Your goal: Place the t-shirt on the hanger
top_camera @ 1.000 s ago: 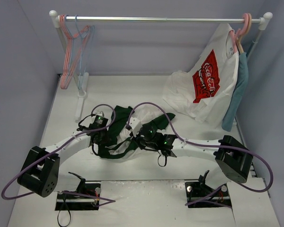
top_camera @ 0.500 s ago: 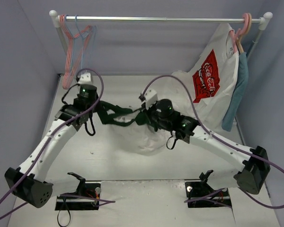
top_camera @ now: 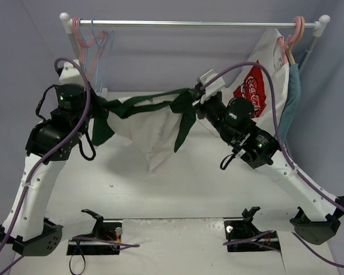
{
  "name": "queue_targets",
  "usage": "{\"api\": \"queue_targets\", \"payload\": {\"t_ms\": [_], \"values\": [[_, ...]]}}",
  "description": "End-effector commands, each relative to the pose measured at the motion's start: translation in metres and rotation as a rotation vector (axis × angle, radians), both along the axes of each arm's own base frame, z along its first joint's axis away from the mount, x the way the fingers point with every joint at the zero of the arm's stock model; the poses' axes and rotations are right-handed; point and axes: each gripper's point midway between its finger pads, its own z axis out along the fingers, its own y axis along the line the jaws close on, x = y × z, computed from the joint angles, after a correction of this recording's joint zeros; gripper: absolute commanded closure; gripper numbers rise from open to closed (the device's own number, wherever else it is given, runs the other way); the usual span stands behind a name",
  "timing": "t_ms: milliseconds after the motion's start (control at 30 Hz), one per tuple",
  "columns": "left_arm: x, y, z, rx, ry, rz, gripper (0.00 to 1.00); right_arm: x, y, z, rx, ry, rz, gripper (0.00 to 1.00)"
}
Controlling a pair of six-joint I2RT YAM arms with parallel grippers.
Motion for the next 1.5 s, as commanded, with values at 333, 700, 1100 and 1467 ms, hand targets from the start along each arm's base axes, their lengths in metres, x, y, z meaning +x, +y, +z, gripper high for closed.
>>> {"api": "queue_targets", "payload": {"t_ms": [333,700,1100,1467], "values": [[-0.032,-0.019,-0.206,-0.087,0.378,-0.041,1.00,-0.038,-0.004,-0.234,-0.092,0.490,0.044,1.00],[0.007,-0.017,-0.236,0.035,0.458,0.013,0.79,0.021,-0.022,-0.316,-0.067,0.717,-0.111,0.97],[-0.007,-0.024,-0.176,0.025,0.363,-0.099,0.45,0.022,-0.019,-0.249,0.034,0.628,-0.089,0.44],[0.017,0.000,-0.040,0.214,0.121,-0.061,0.52,-0.013,-0.030,-0.241,0.076,0.633,-0.038,0.41]]}}
